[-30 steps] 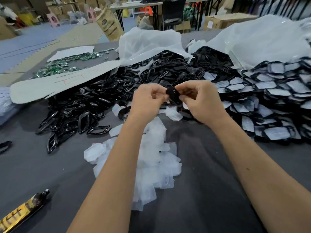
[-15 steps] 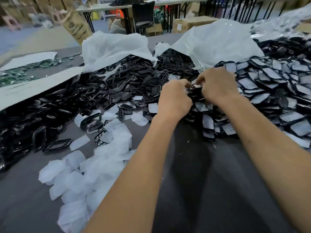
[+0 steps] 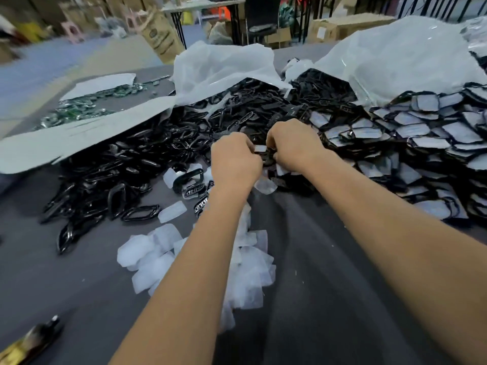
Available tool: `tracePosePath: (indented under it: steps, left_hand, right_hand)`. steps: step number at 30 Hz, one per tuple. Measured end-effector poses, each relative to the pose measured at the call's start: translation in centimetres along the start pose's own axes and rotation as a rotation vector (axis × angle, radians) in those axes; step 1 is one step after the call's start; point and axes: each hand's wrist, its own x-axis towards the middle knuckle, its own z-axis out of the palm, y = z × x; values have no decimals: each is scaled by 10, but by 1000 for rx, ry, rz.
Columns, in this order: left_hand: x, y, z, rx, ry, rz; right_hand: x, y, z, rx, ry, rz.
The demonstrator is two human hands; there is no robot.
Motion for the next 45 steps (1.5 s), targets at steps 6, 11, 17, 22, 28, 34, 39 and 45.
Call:
tracePosePath:
  steps: [6,11,17,22,28,34,39,45]
  left_hand:
    - [2,-55,-29,91,101,-112]
    - [-4,-98,-55,143,157,-190]
    - [-19,-119,-62,30,61,-199]
    - [-32,-122,-54,-219,249,-171]
    - [-37,-115,-46,-679,142,-152]
    - [-35,-117,-43,-752,156,-154]
    - [-33,-117,-44,-838,111,-157]
    - [-34,-115,-43,-749,87,-118]
  right_hand:
    - [4,-7,-2,76,121,71]
    - [-6,-42,0,551,236,13]
    - [-30,-87,31,1343,107,53]
    - [-45,-85,50,1525,53,15]
    - [-48,-79,53,1618,90,-33]
    - [-48,-80,55,1626,77,-74]
    - [-49,-80,55,1627,101,-55]
    - [-47,-82,57,1477,231,-16]
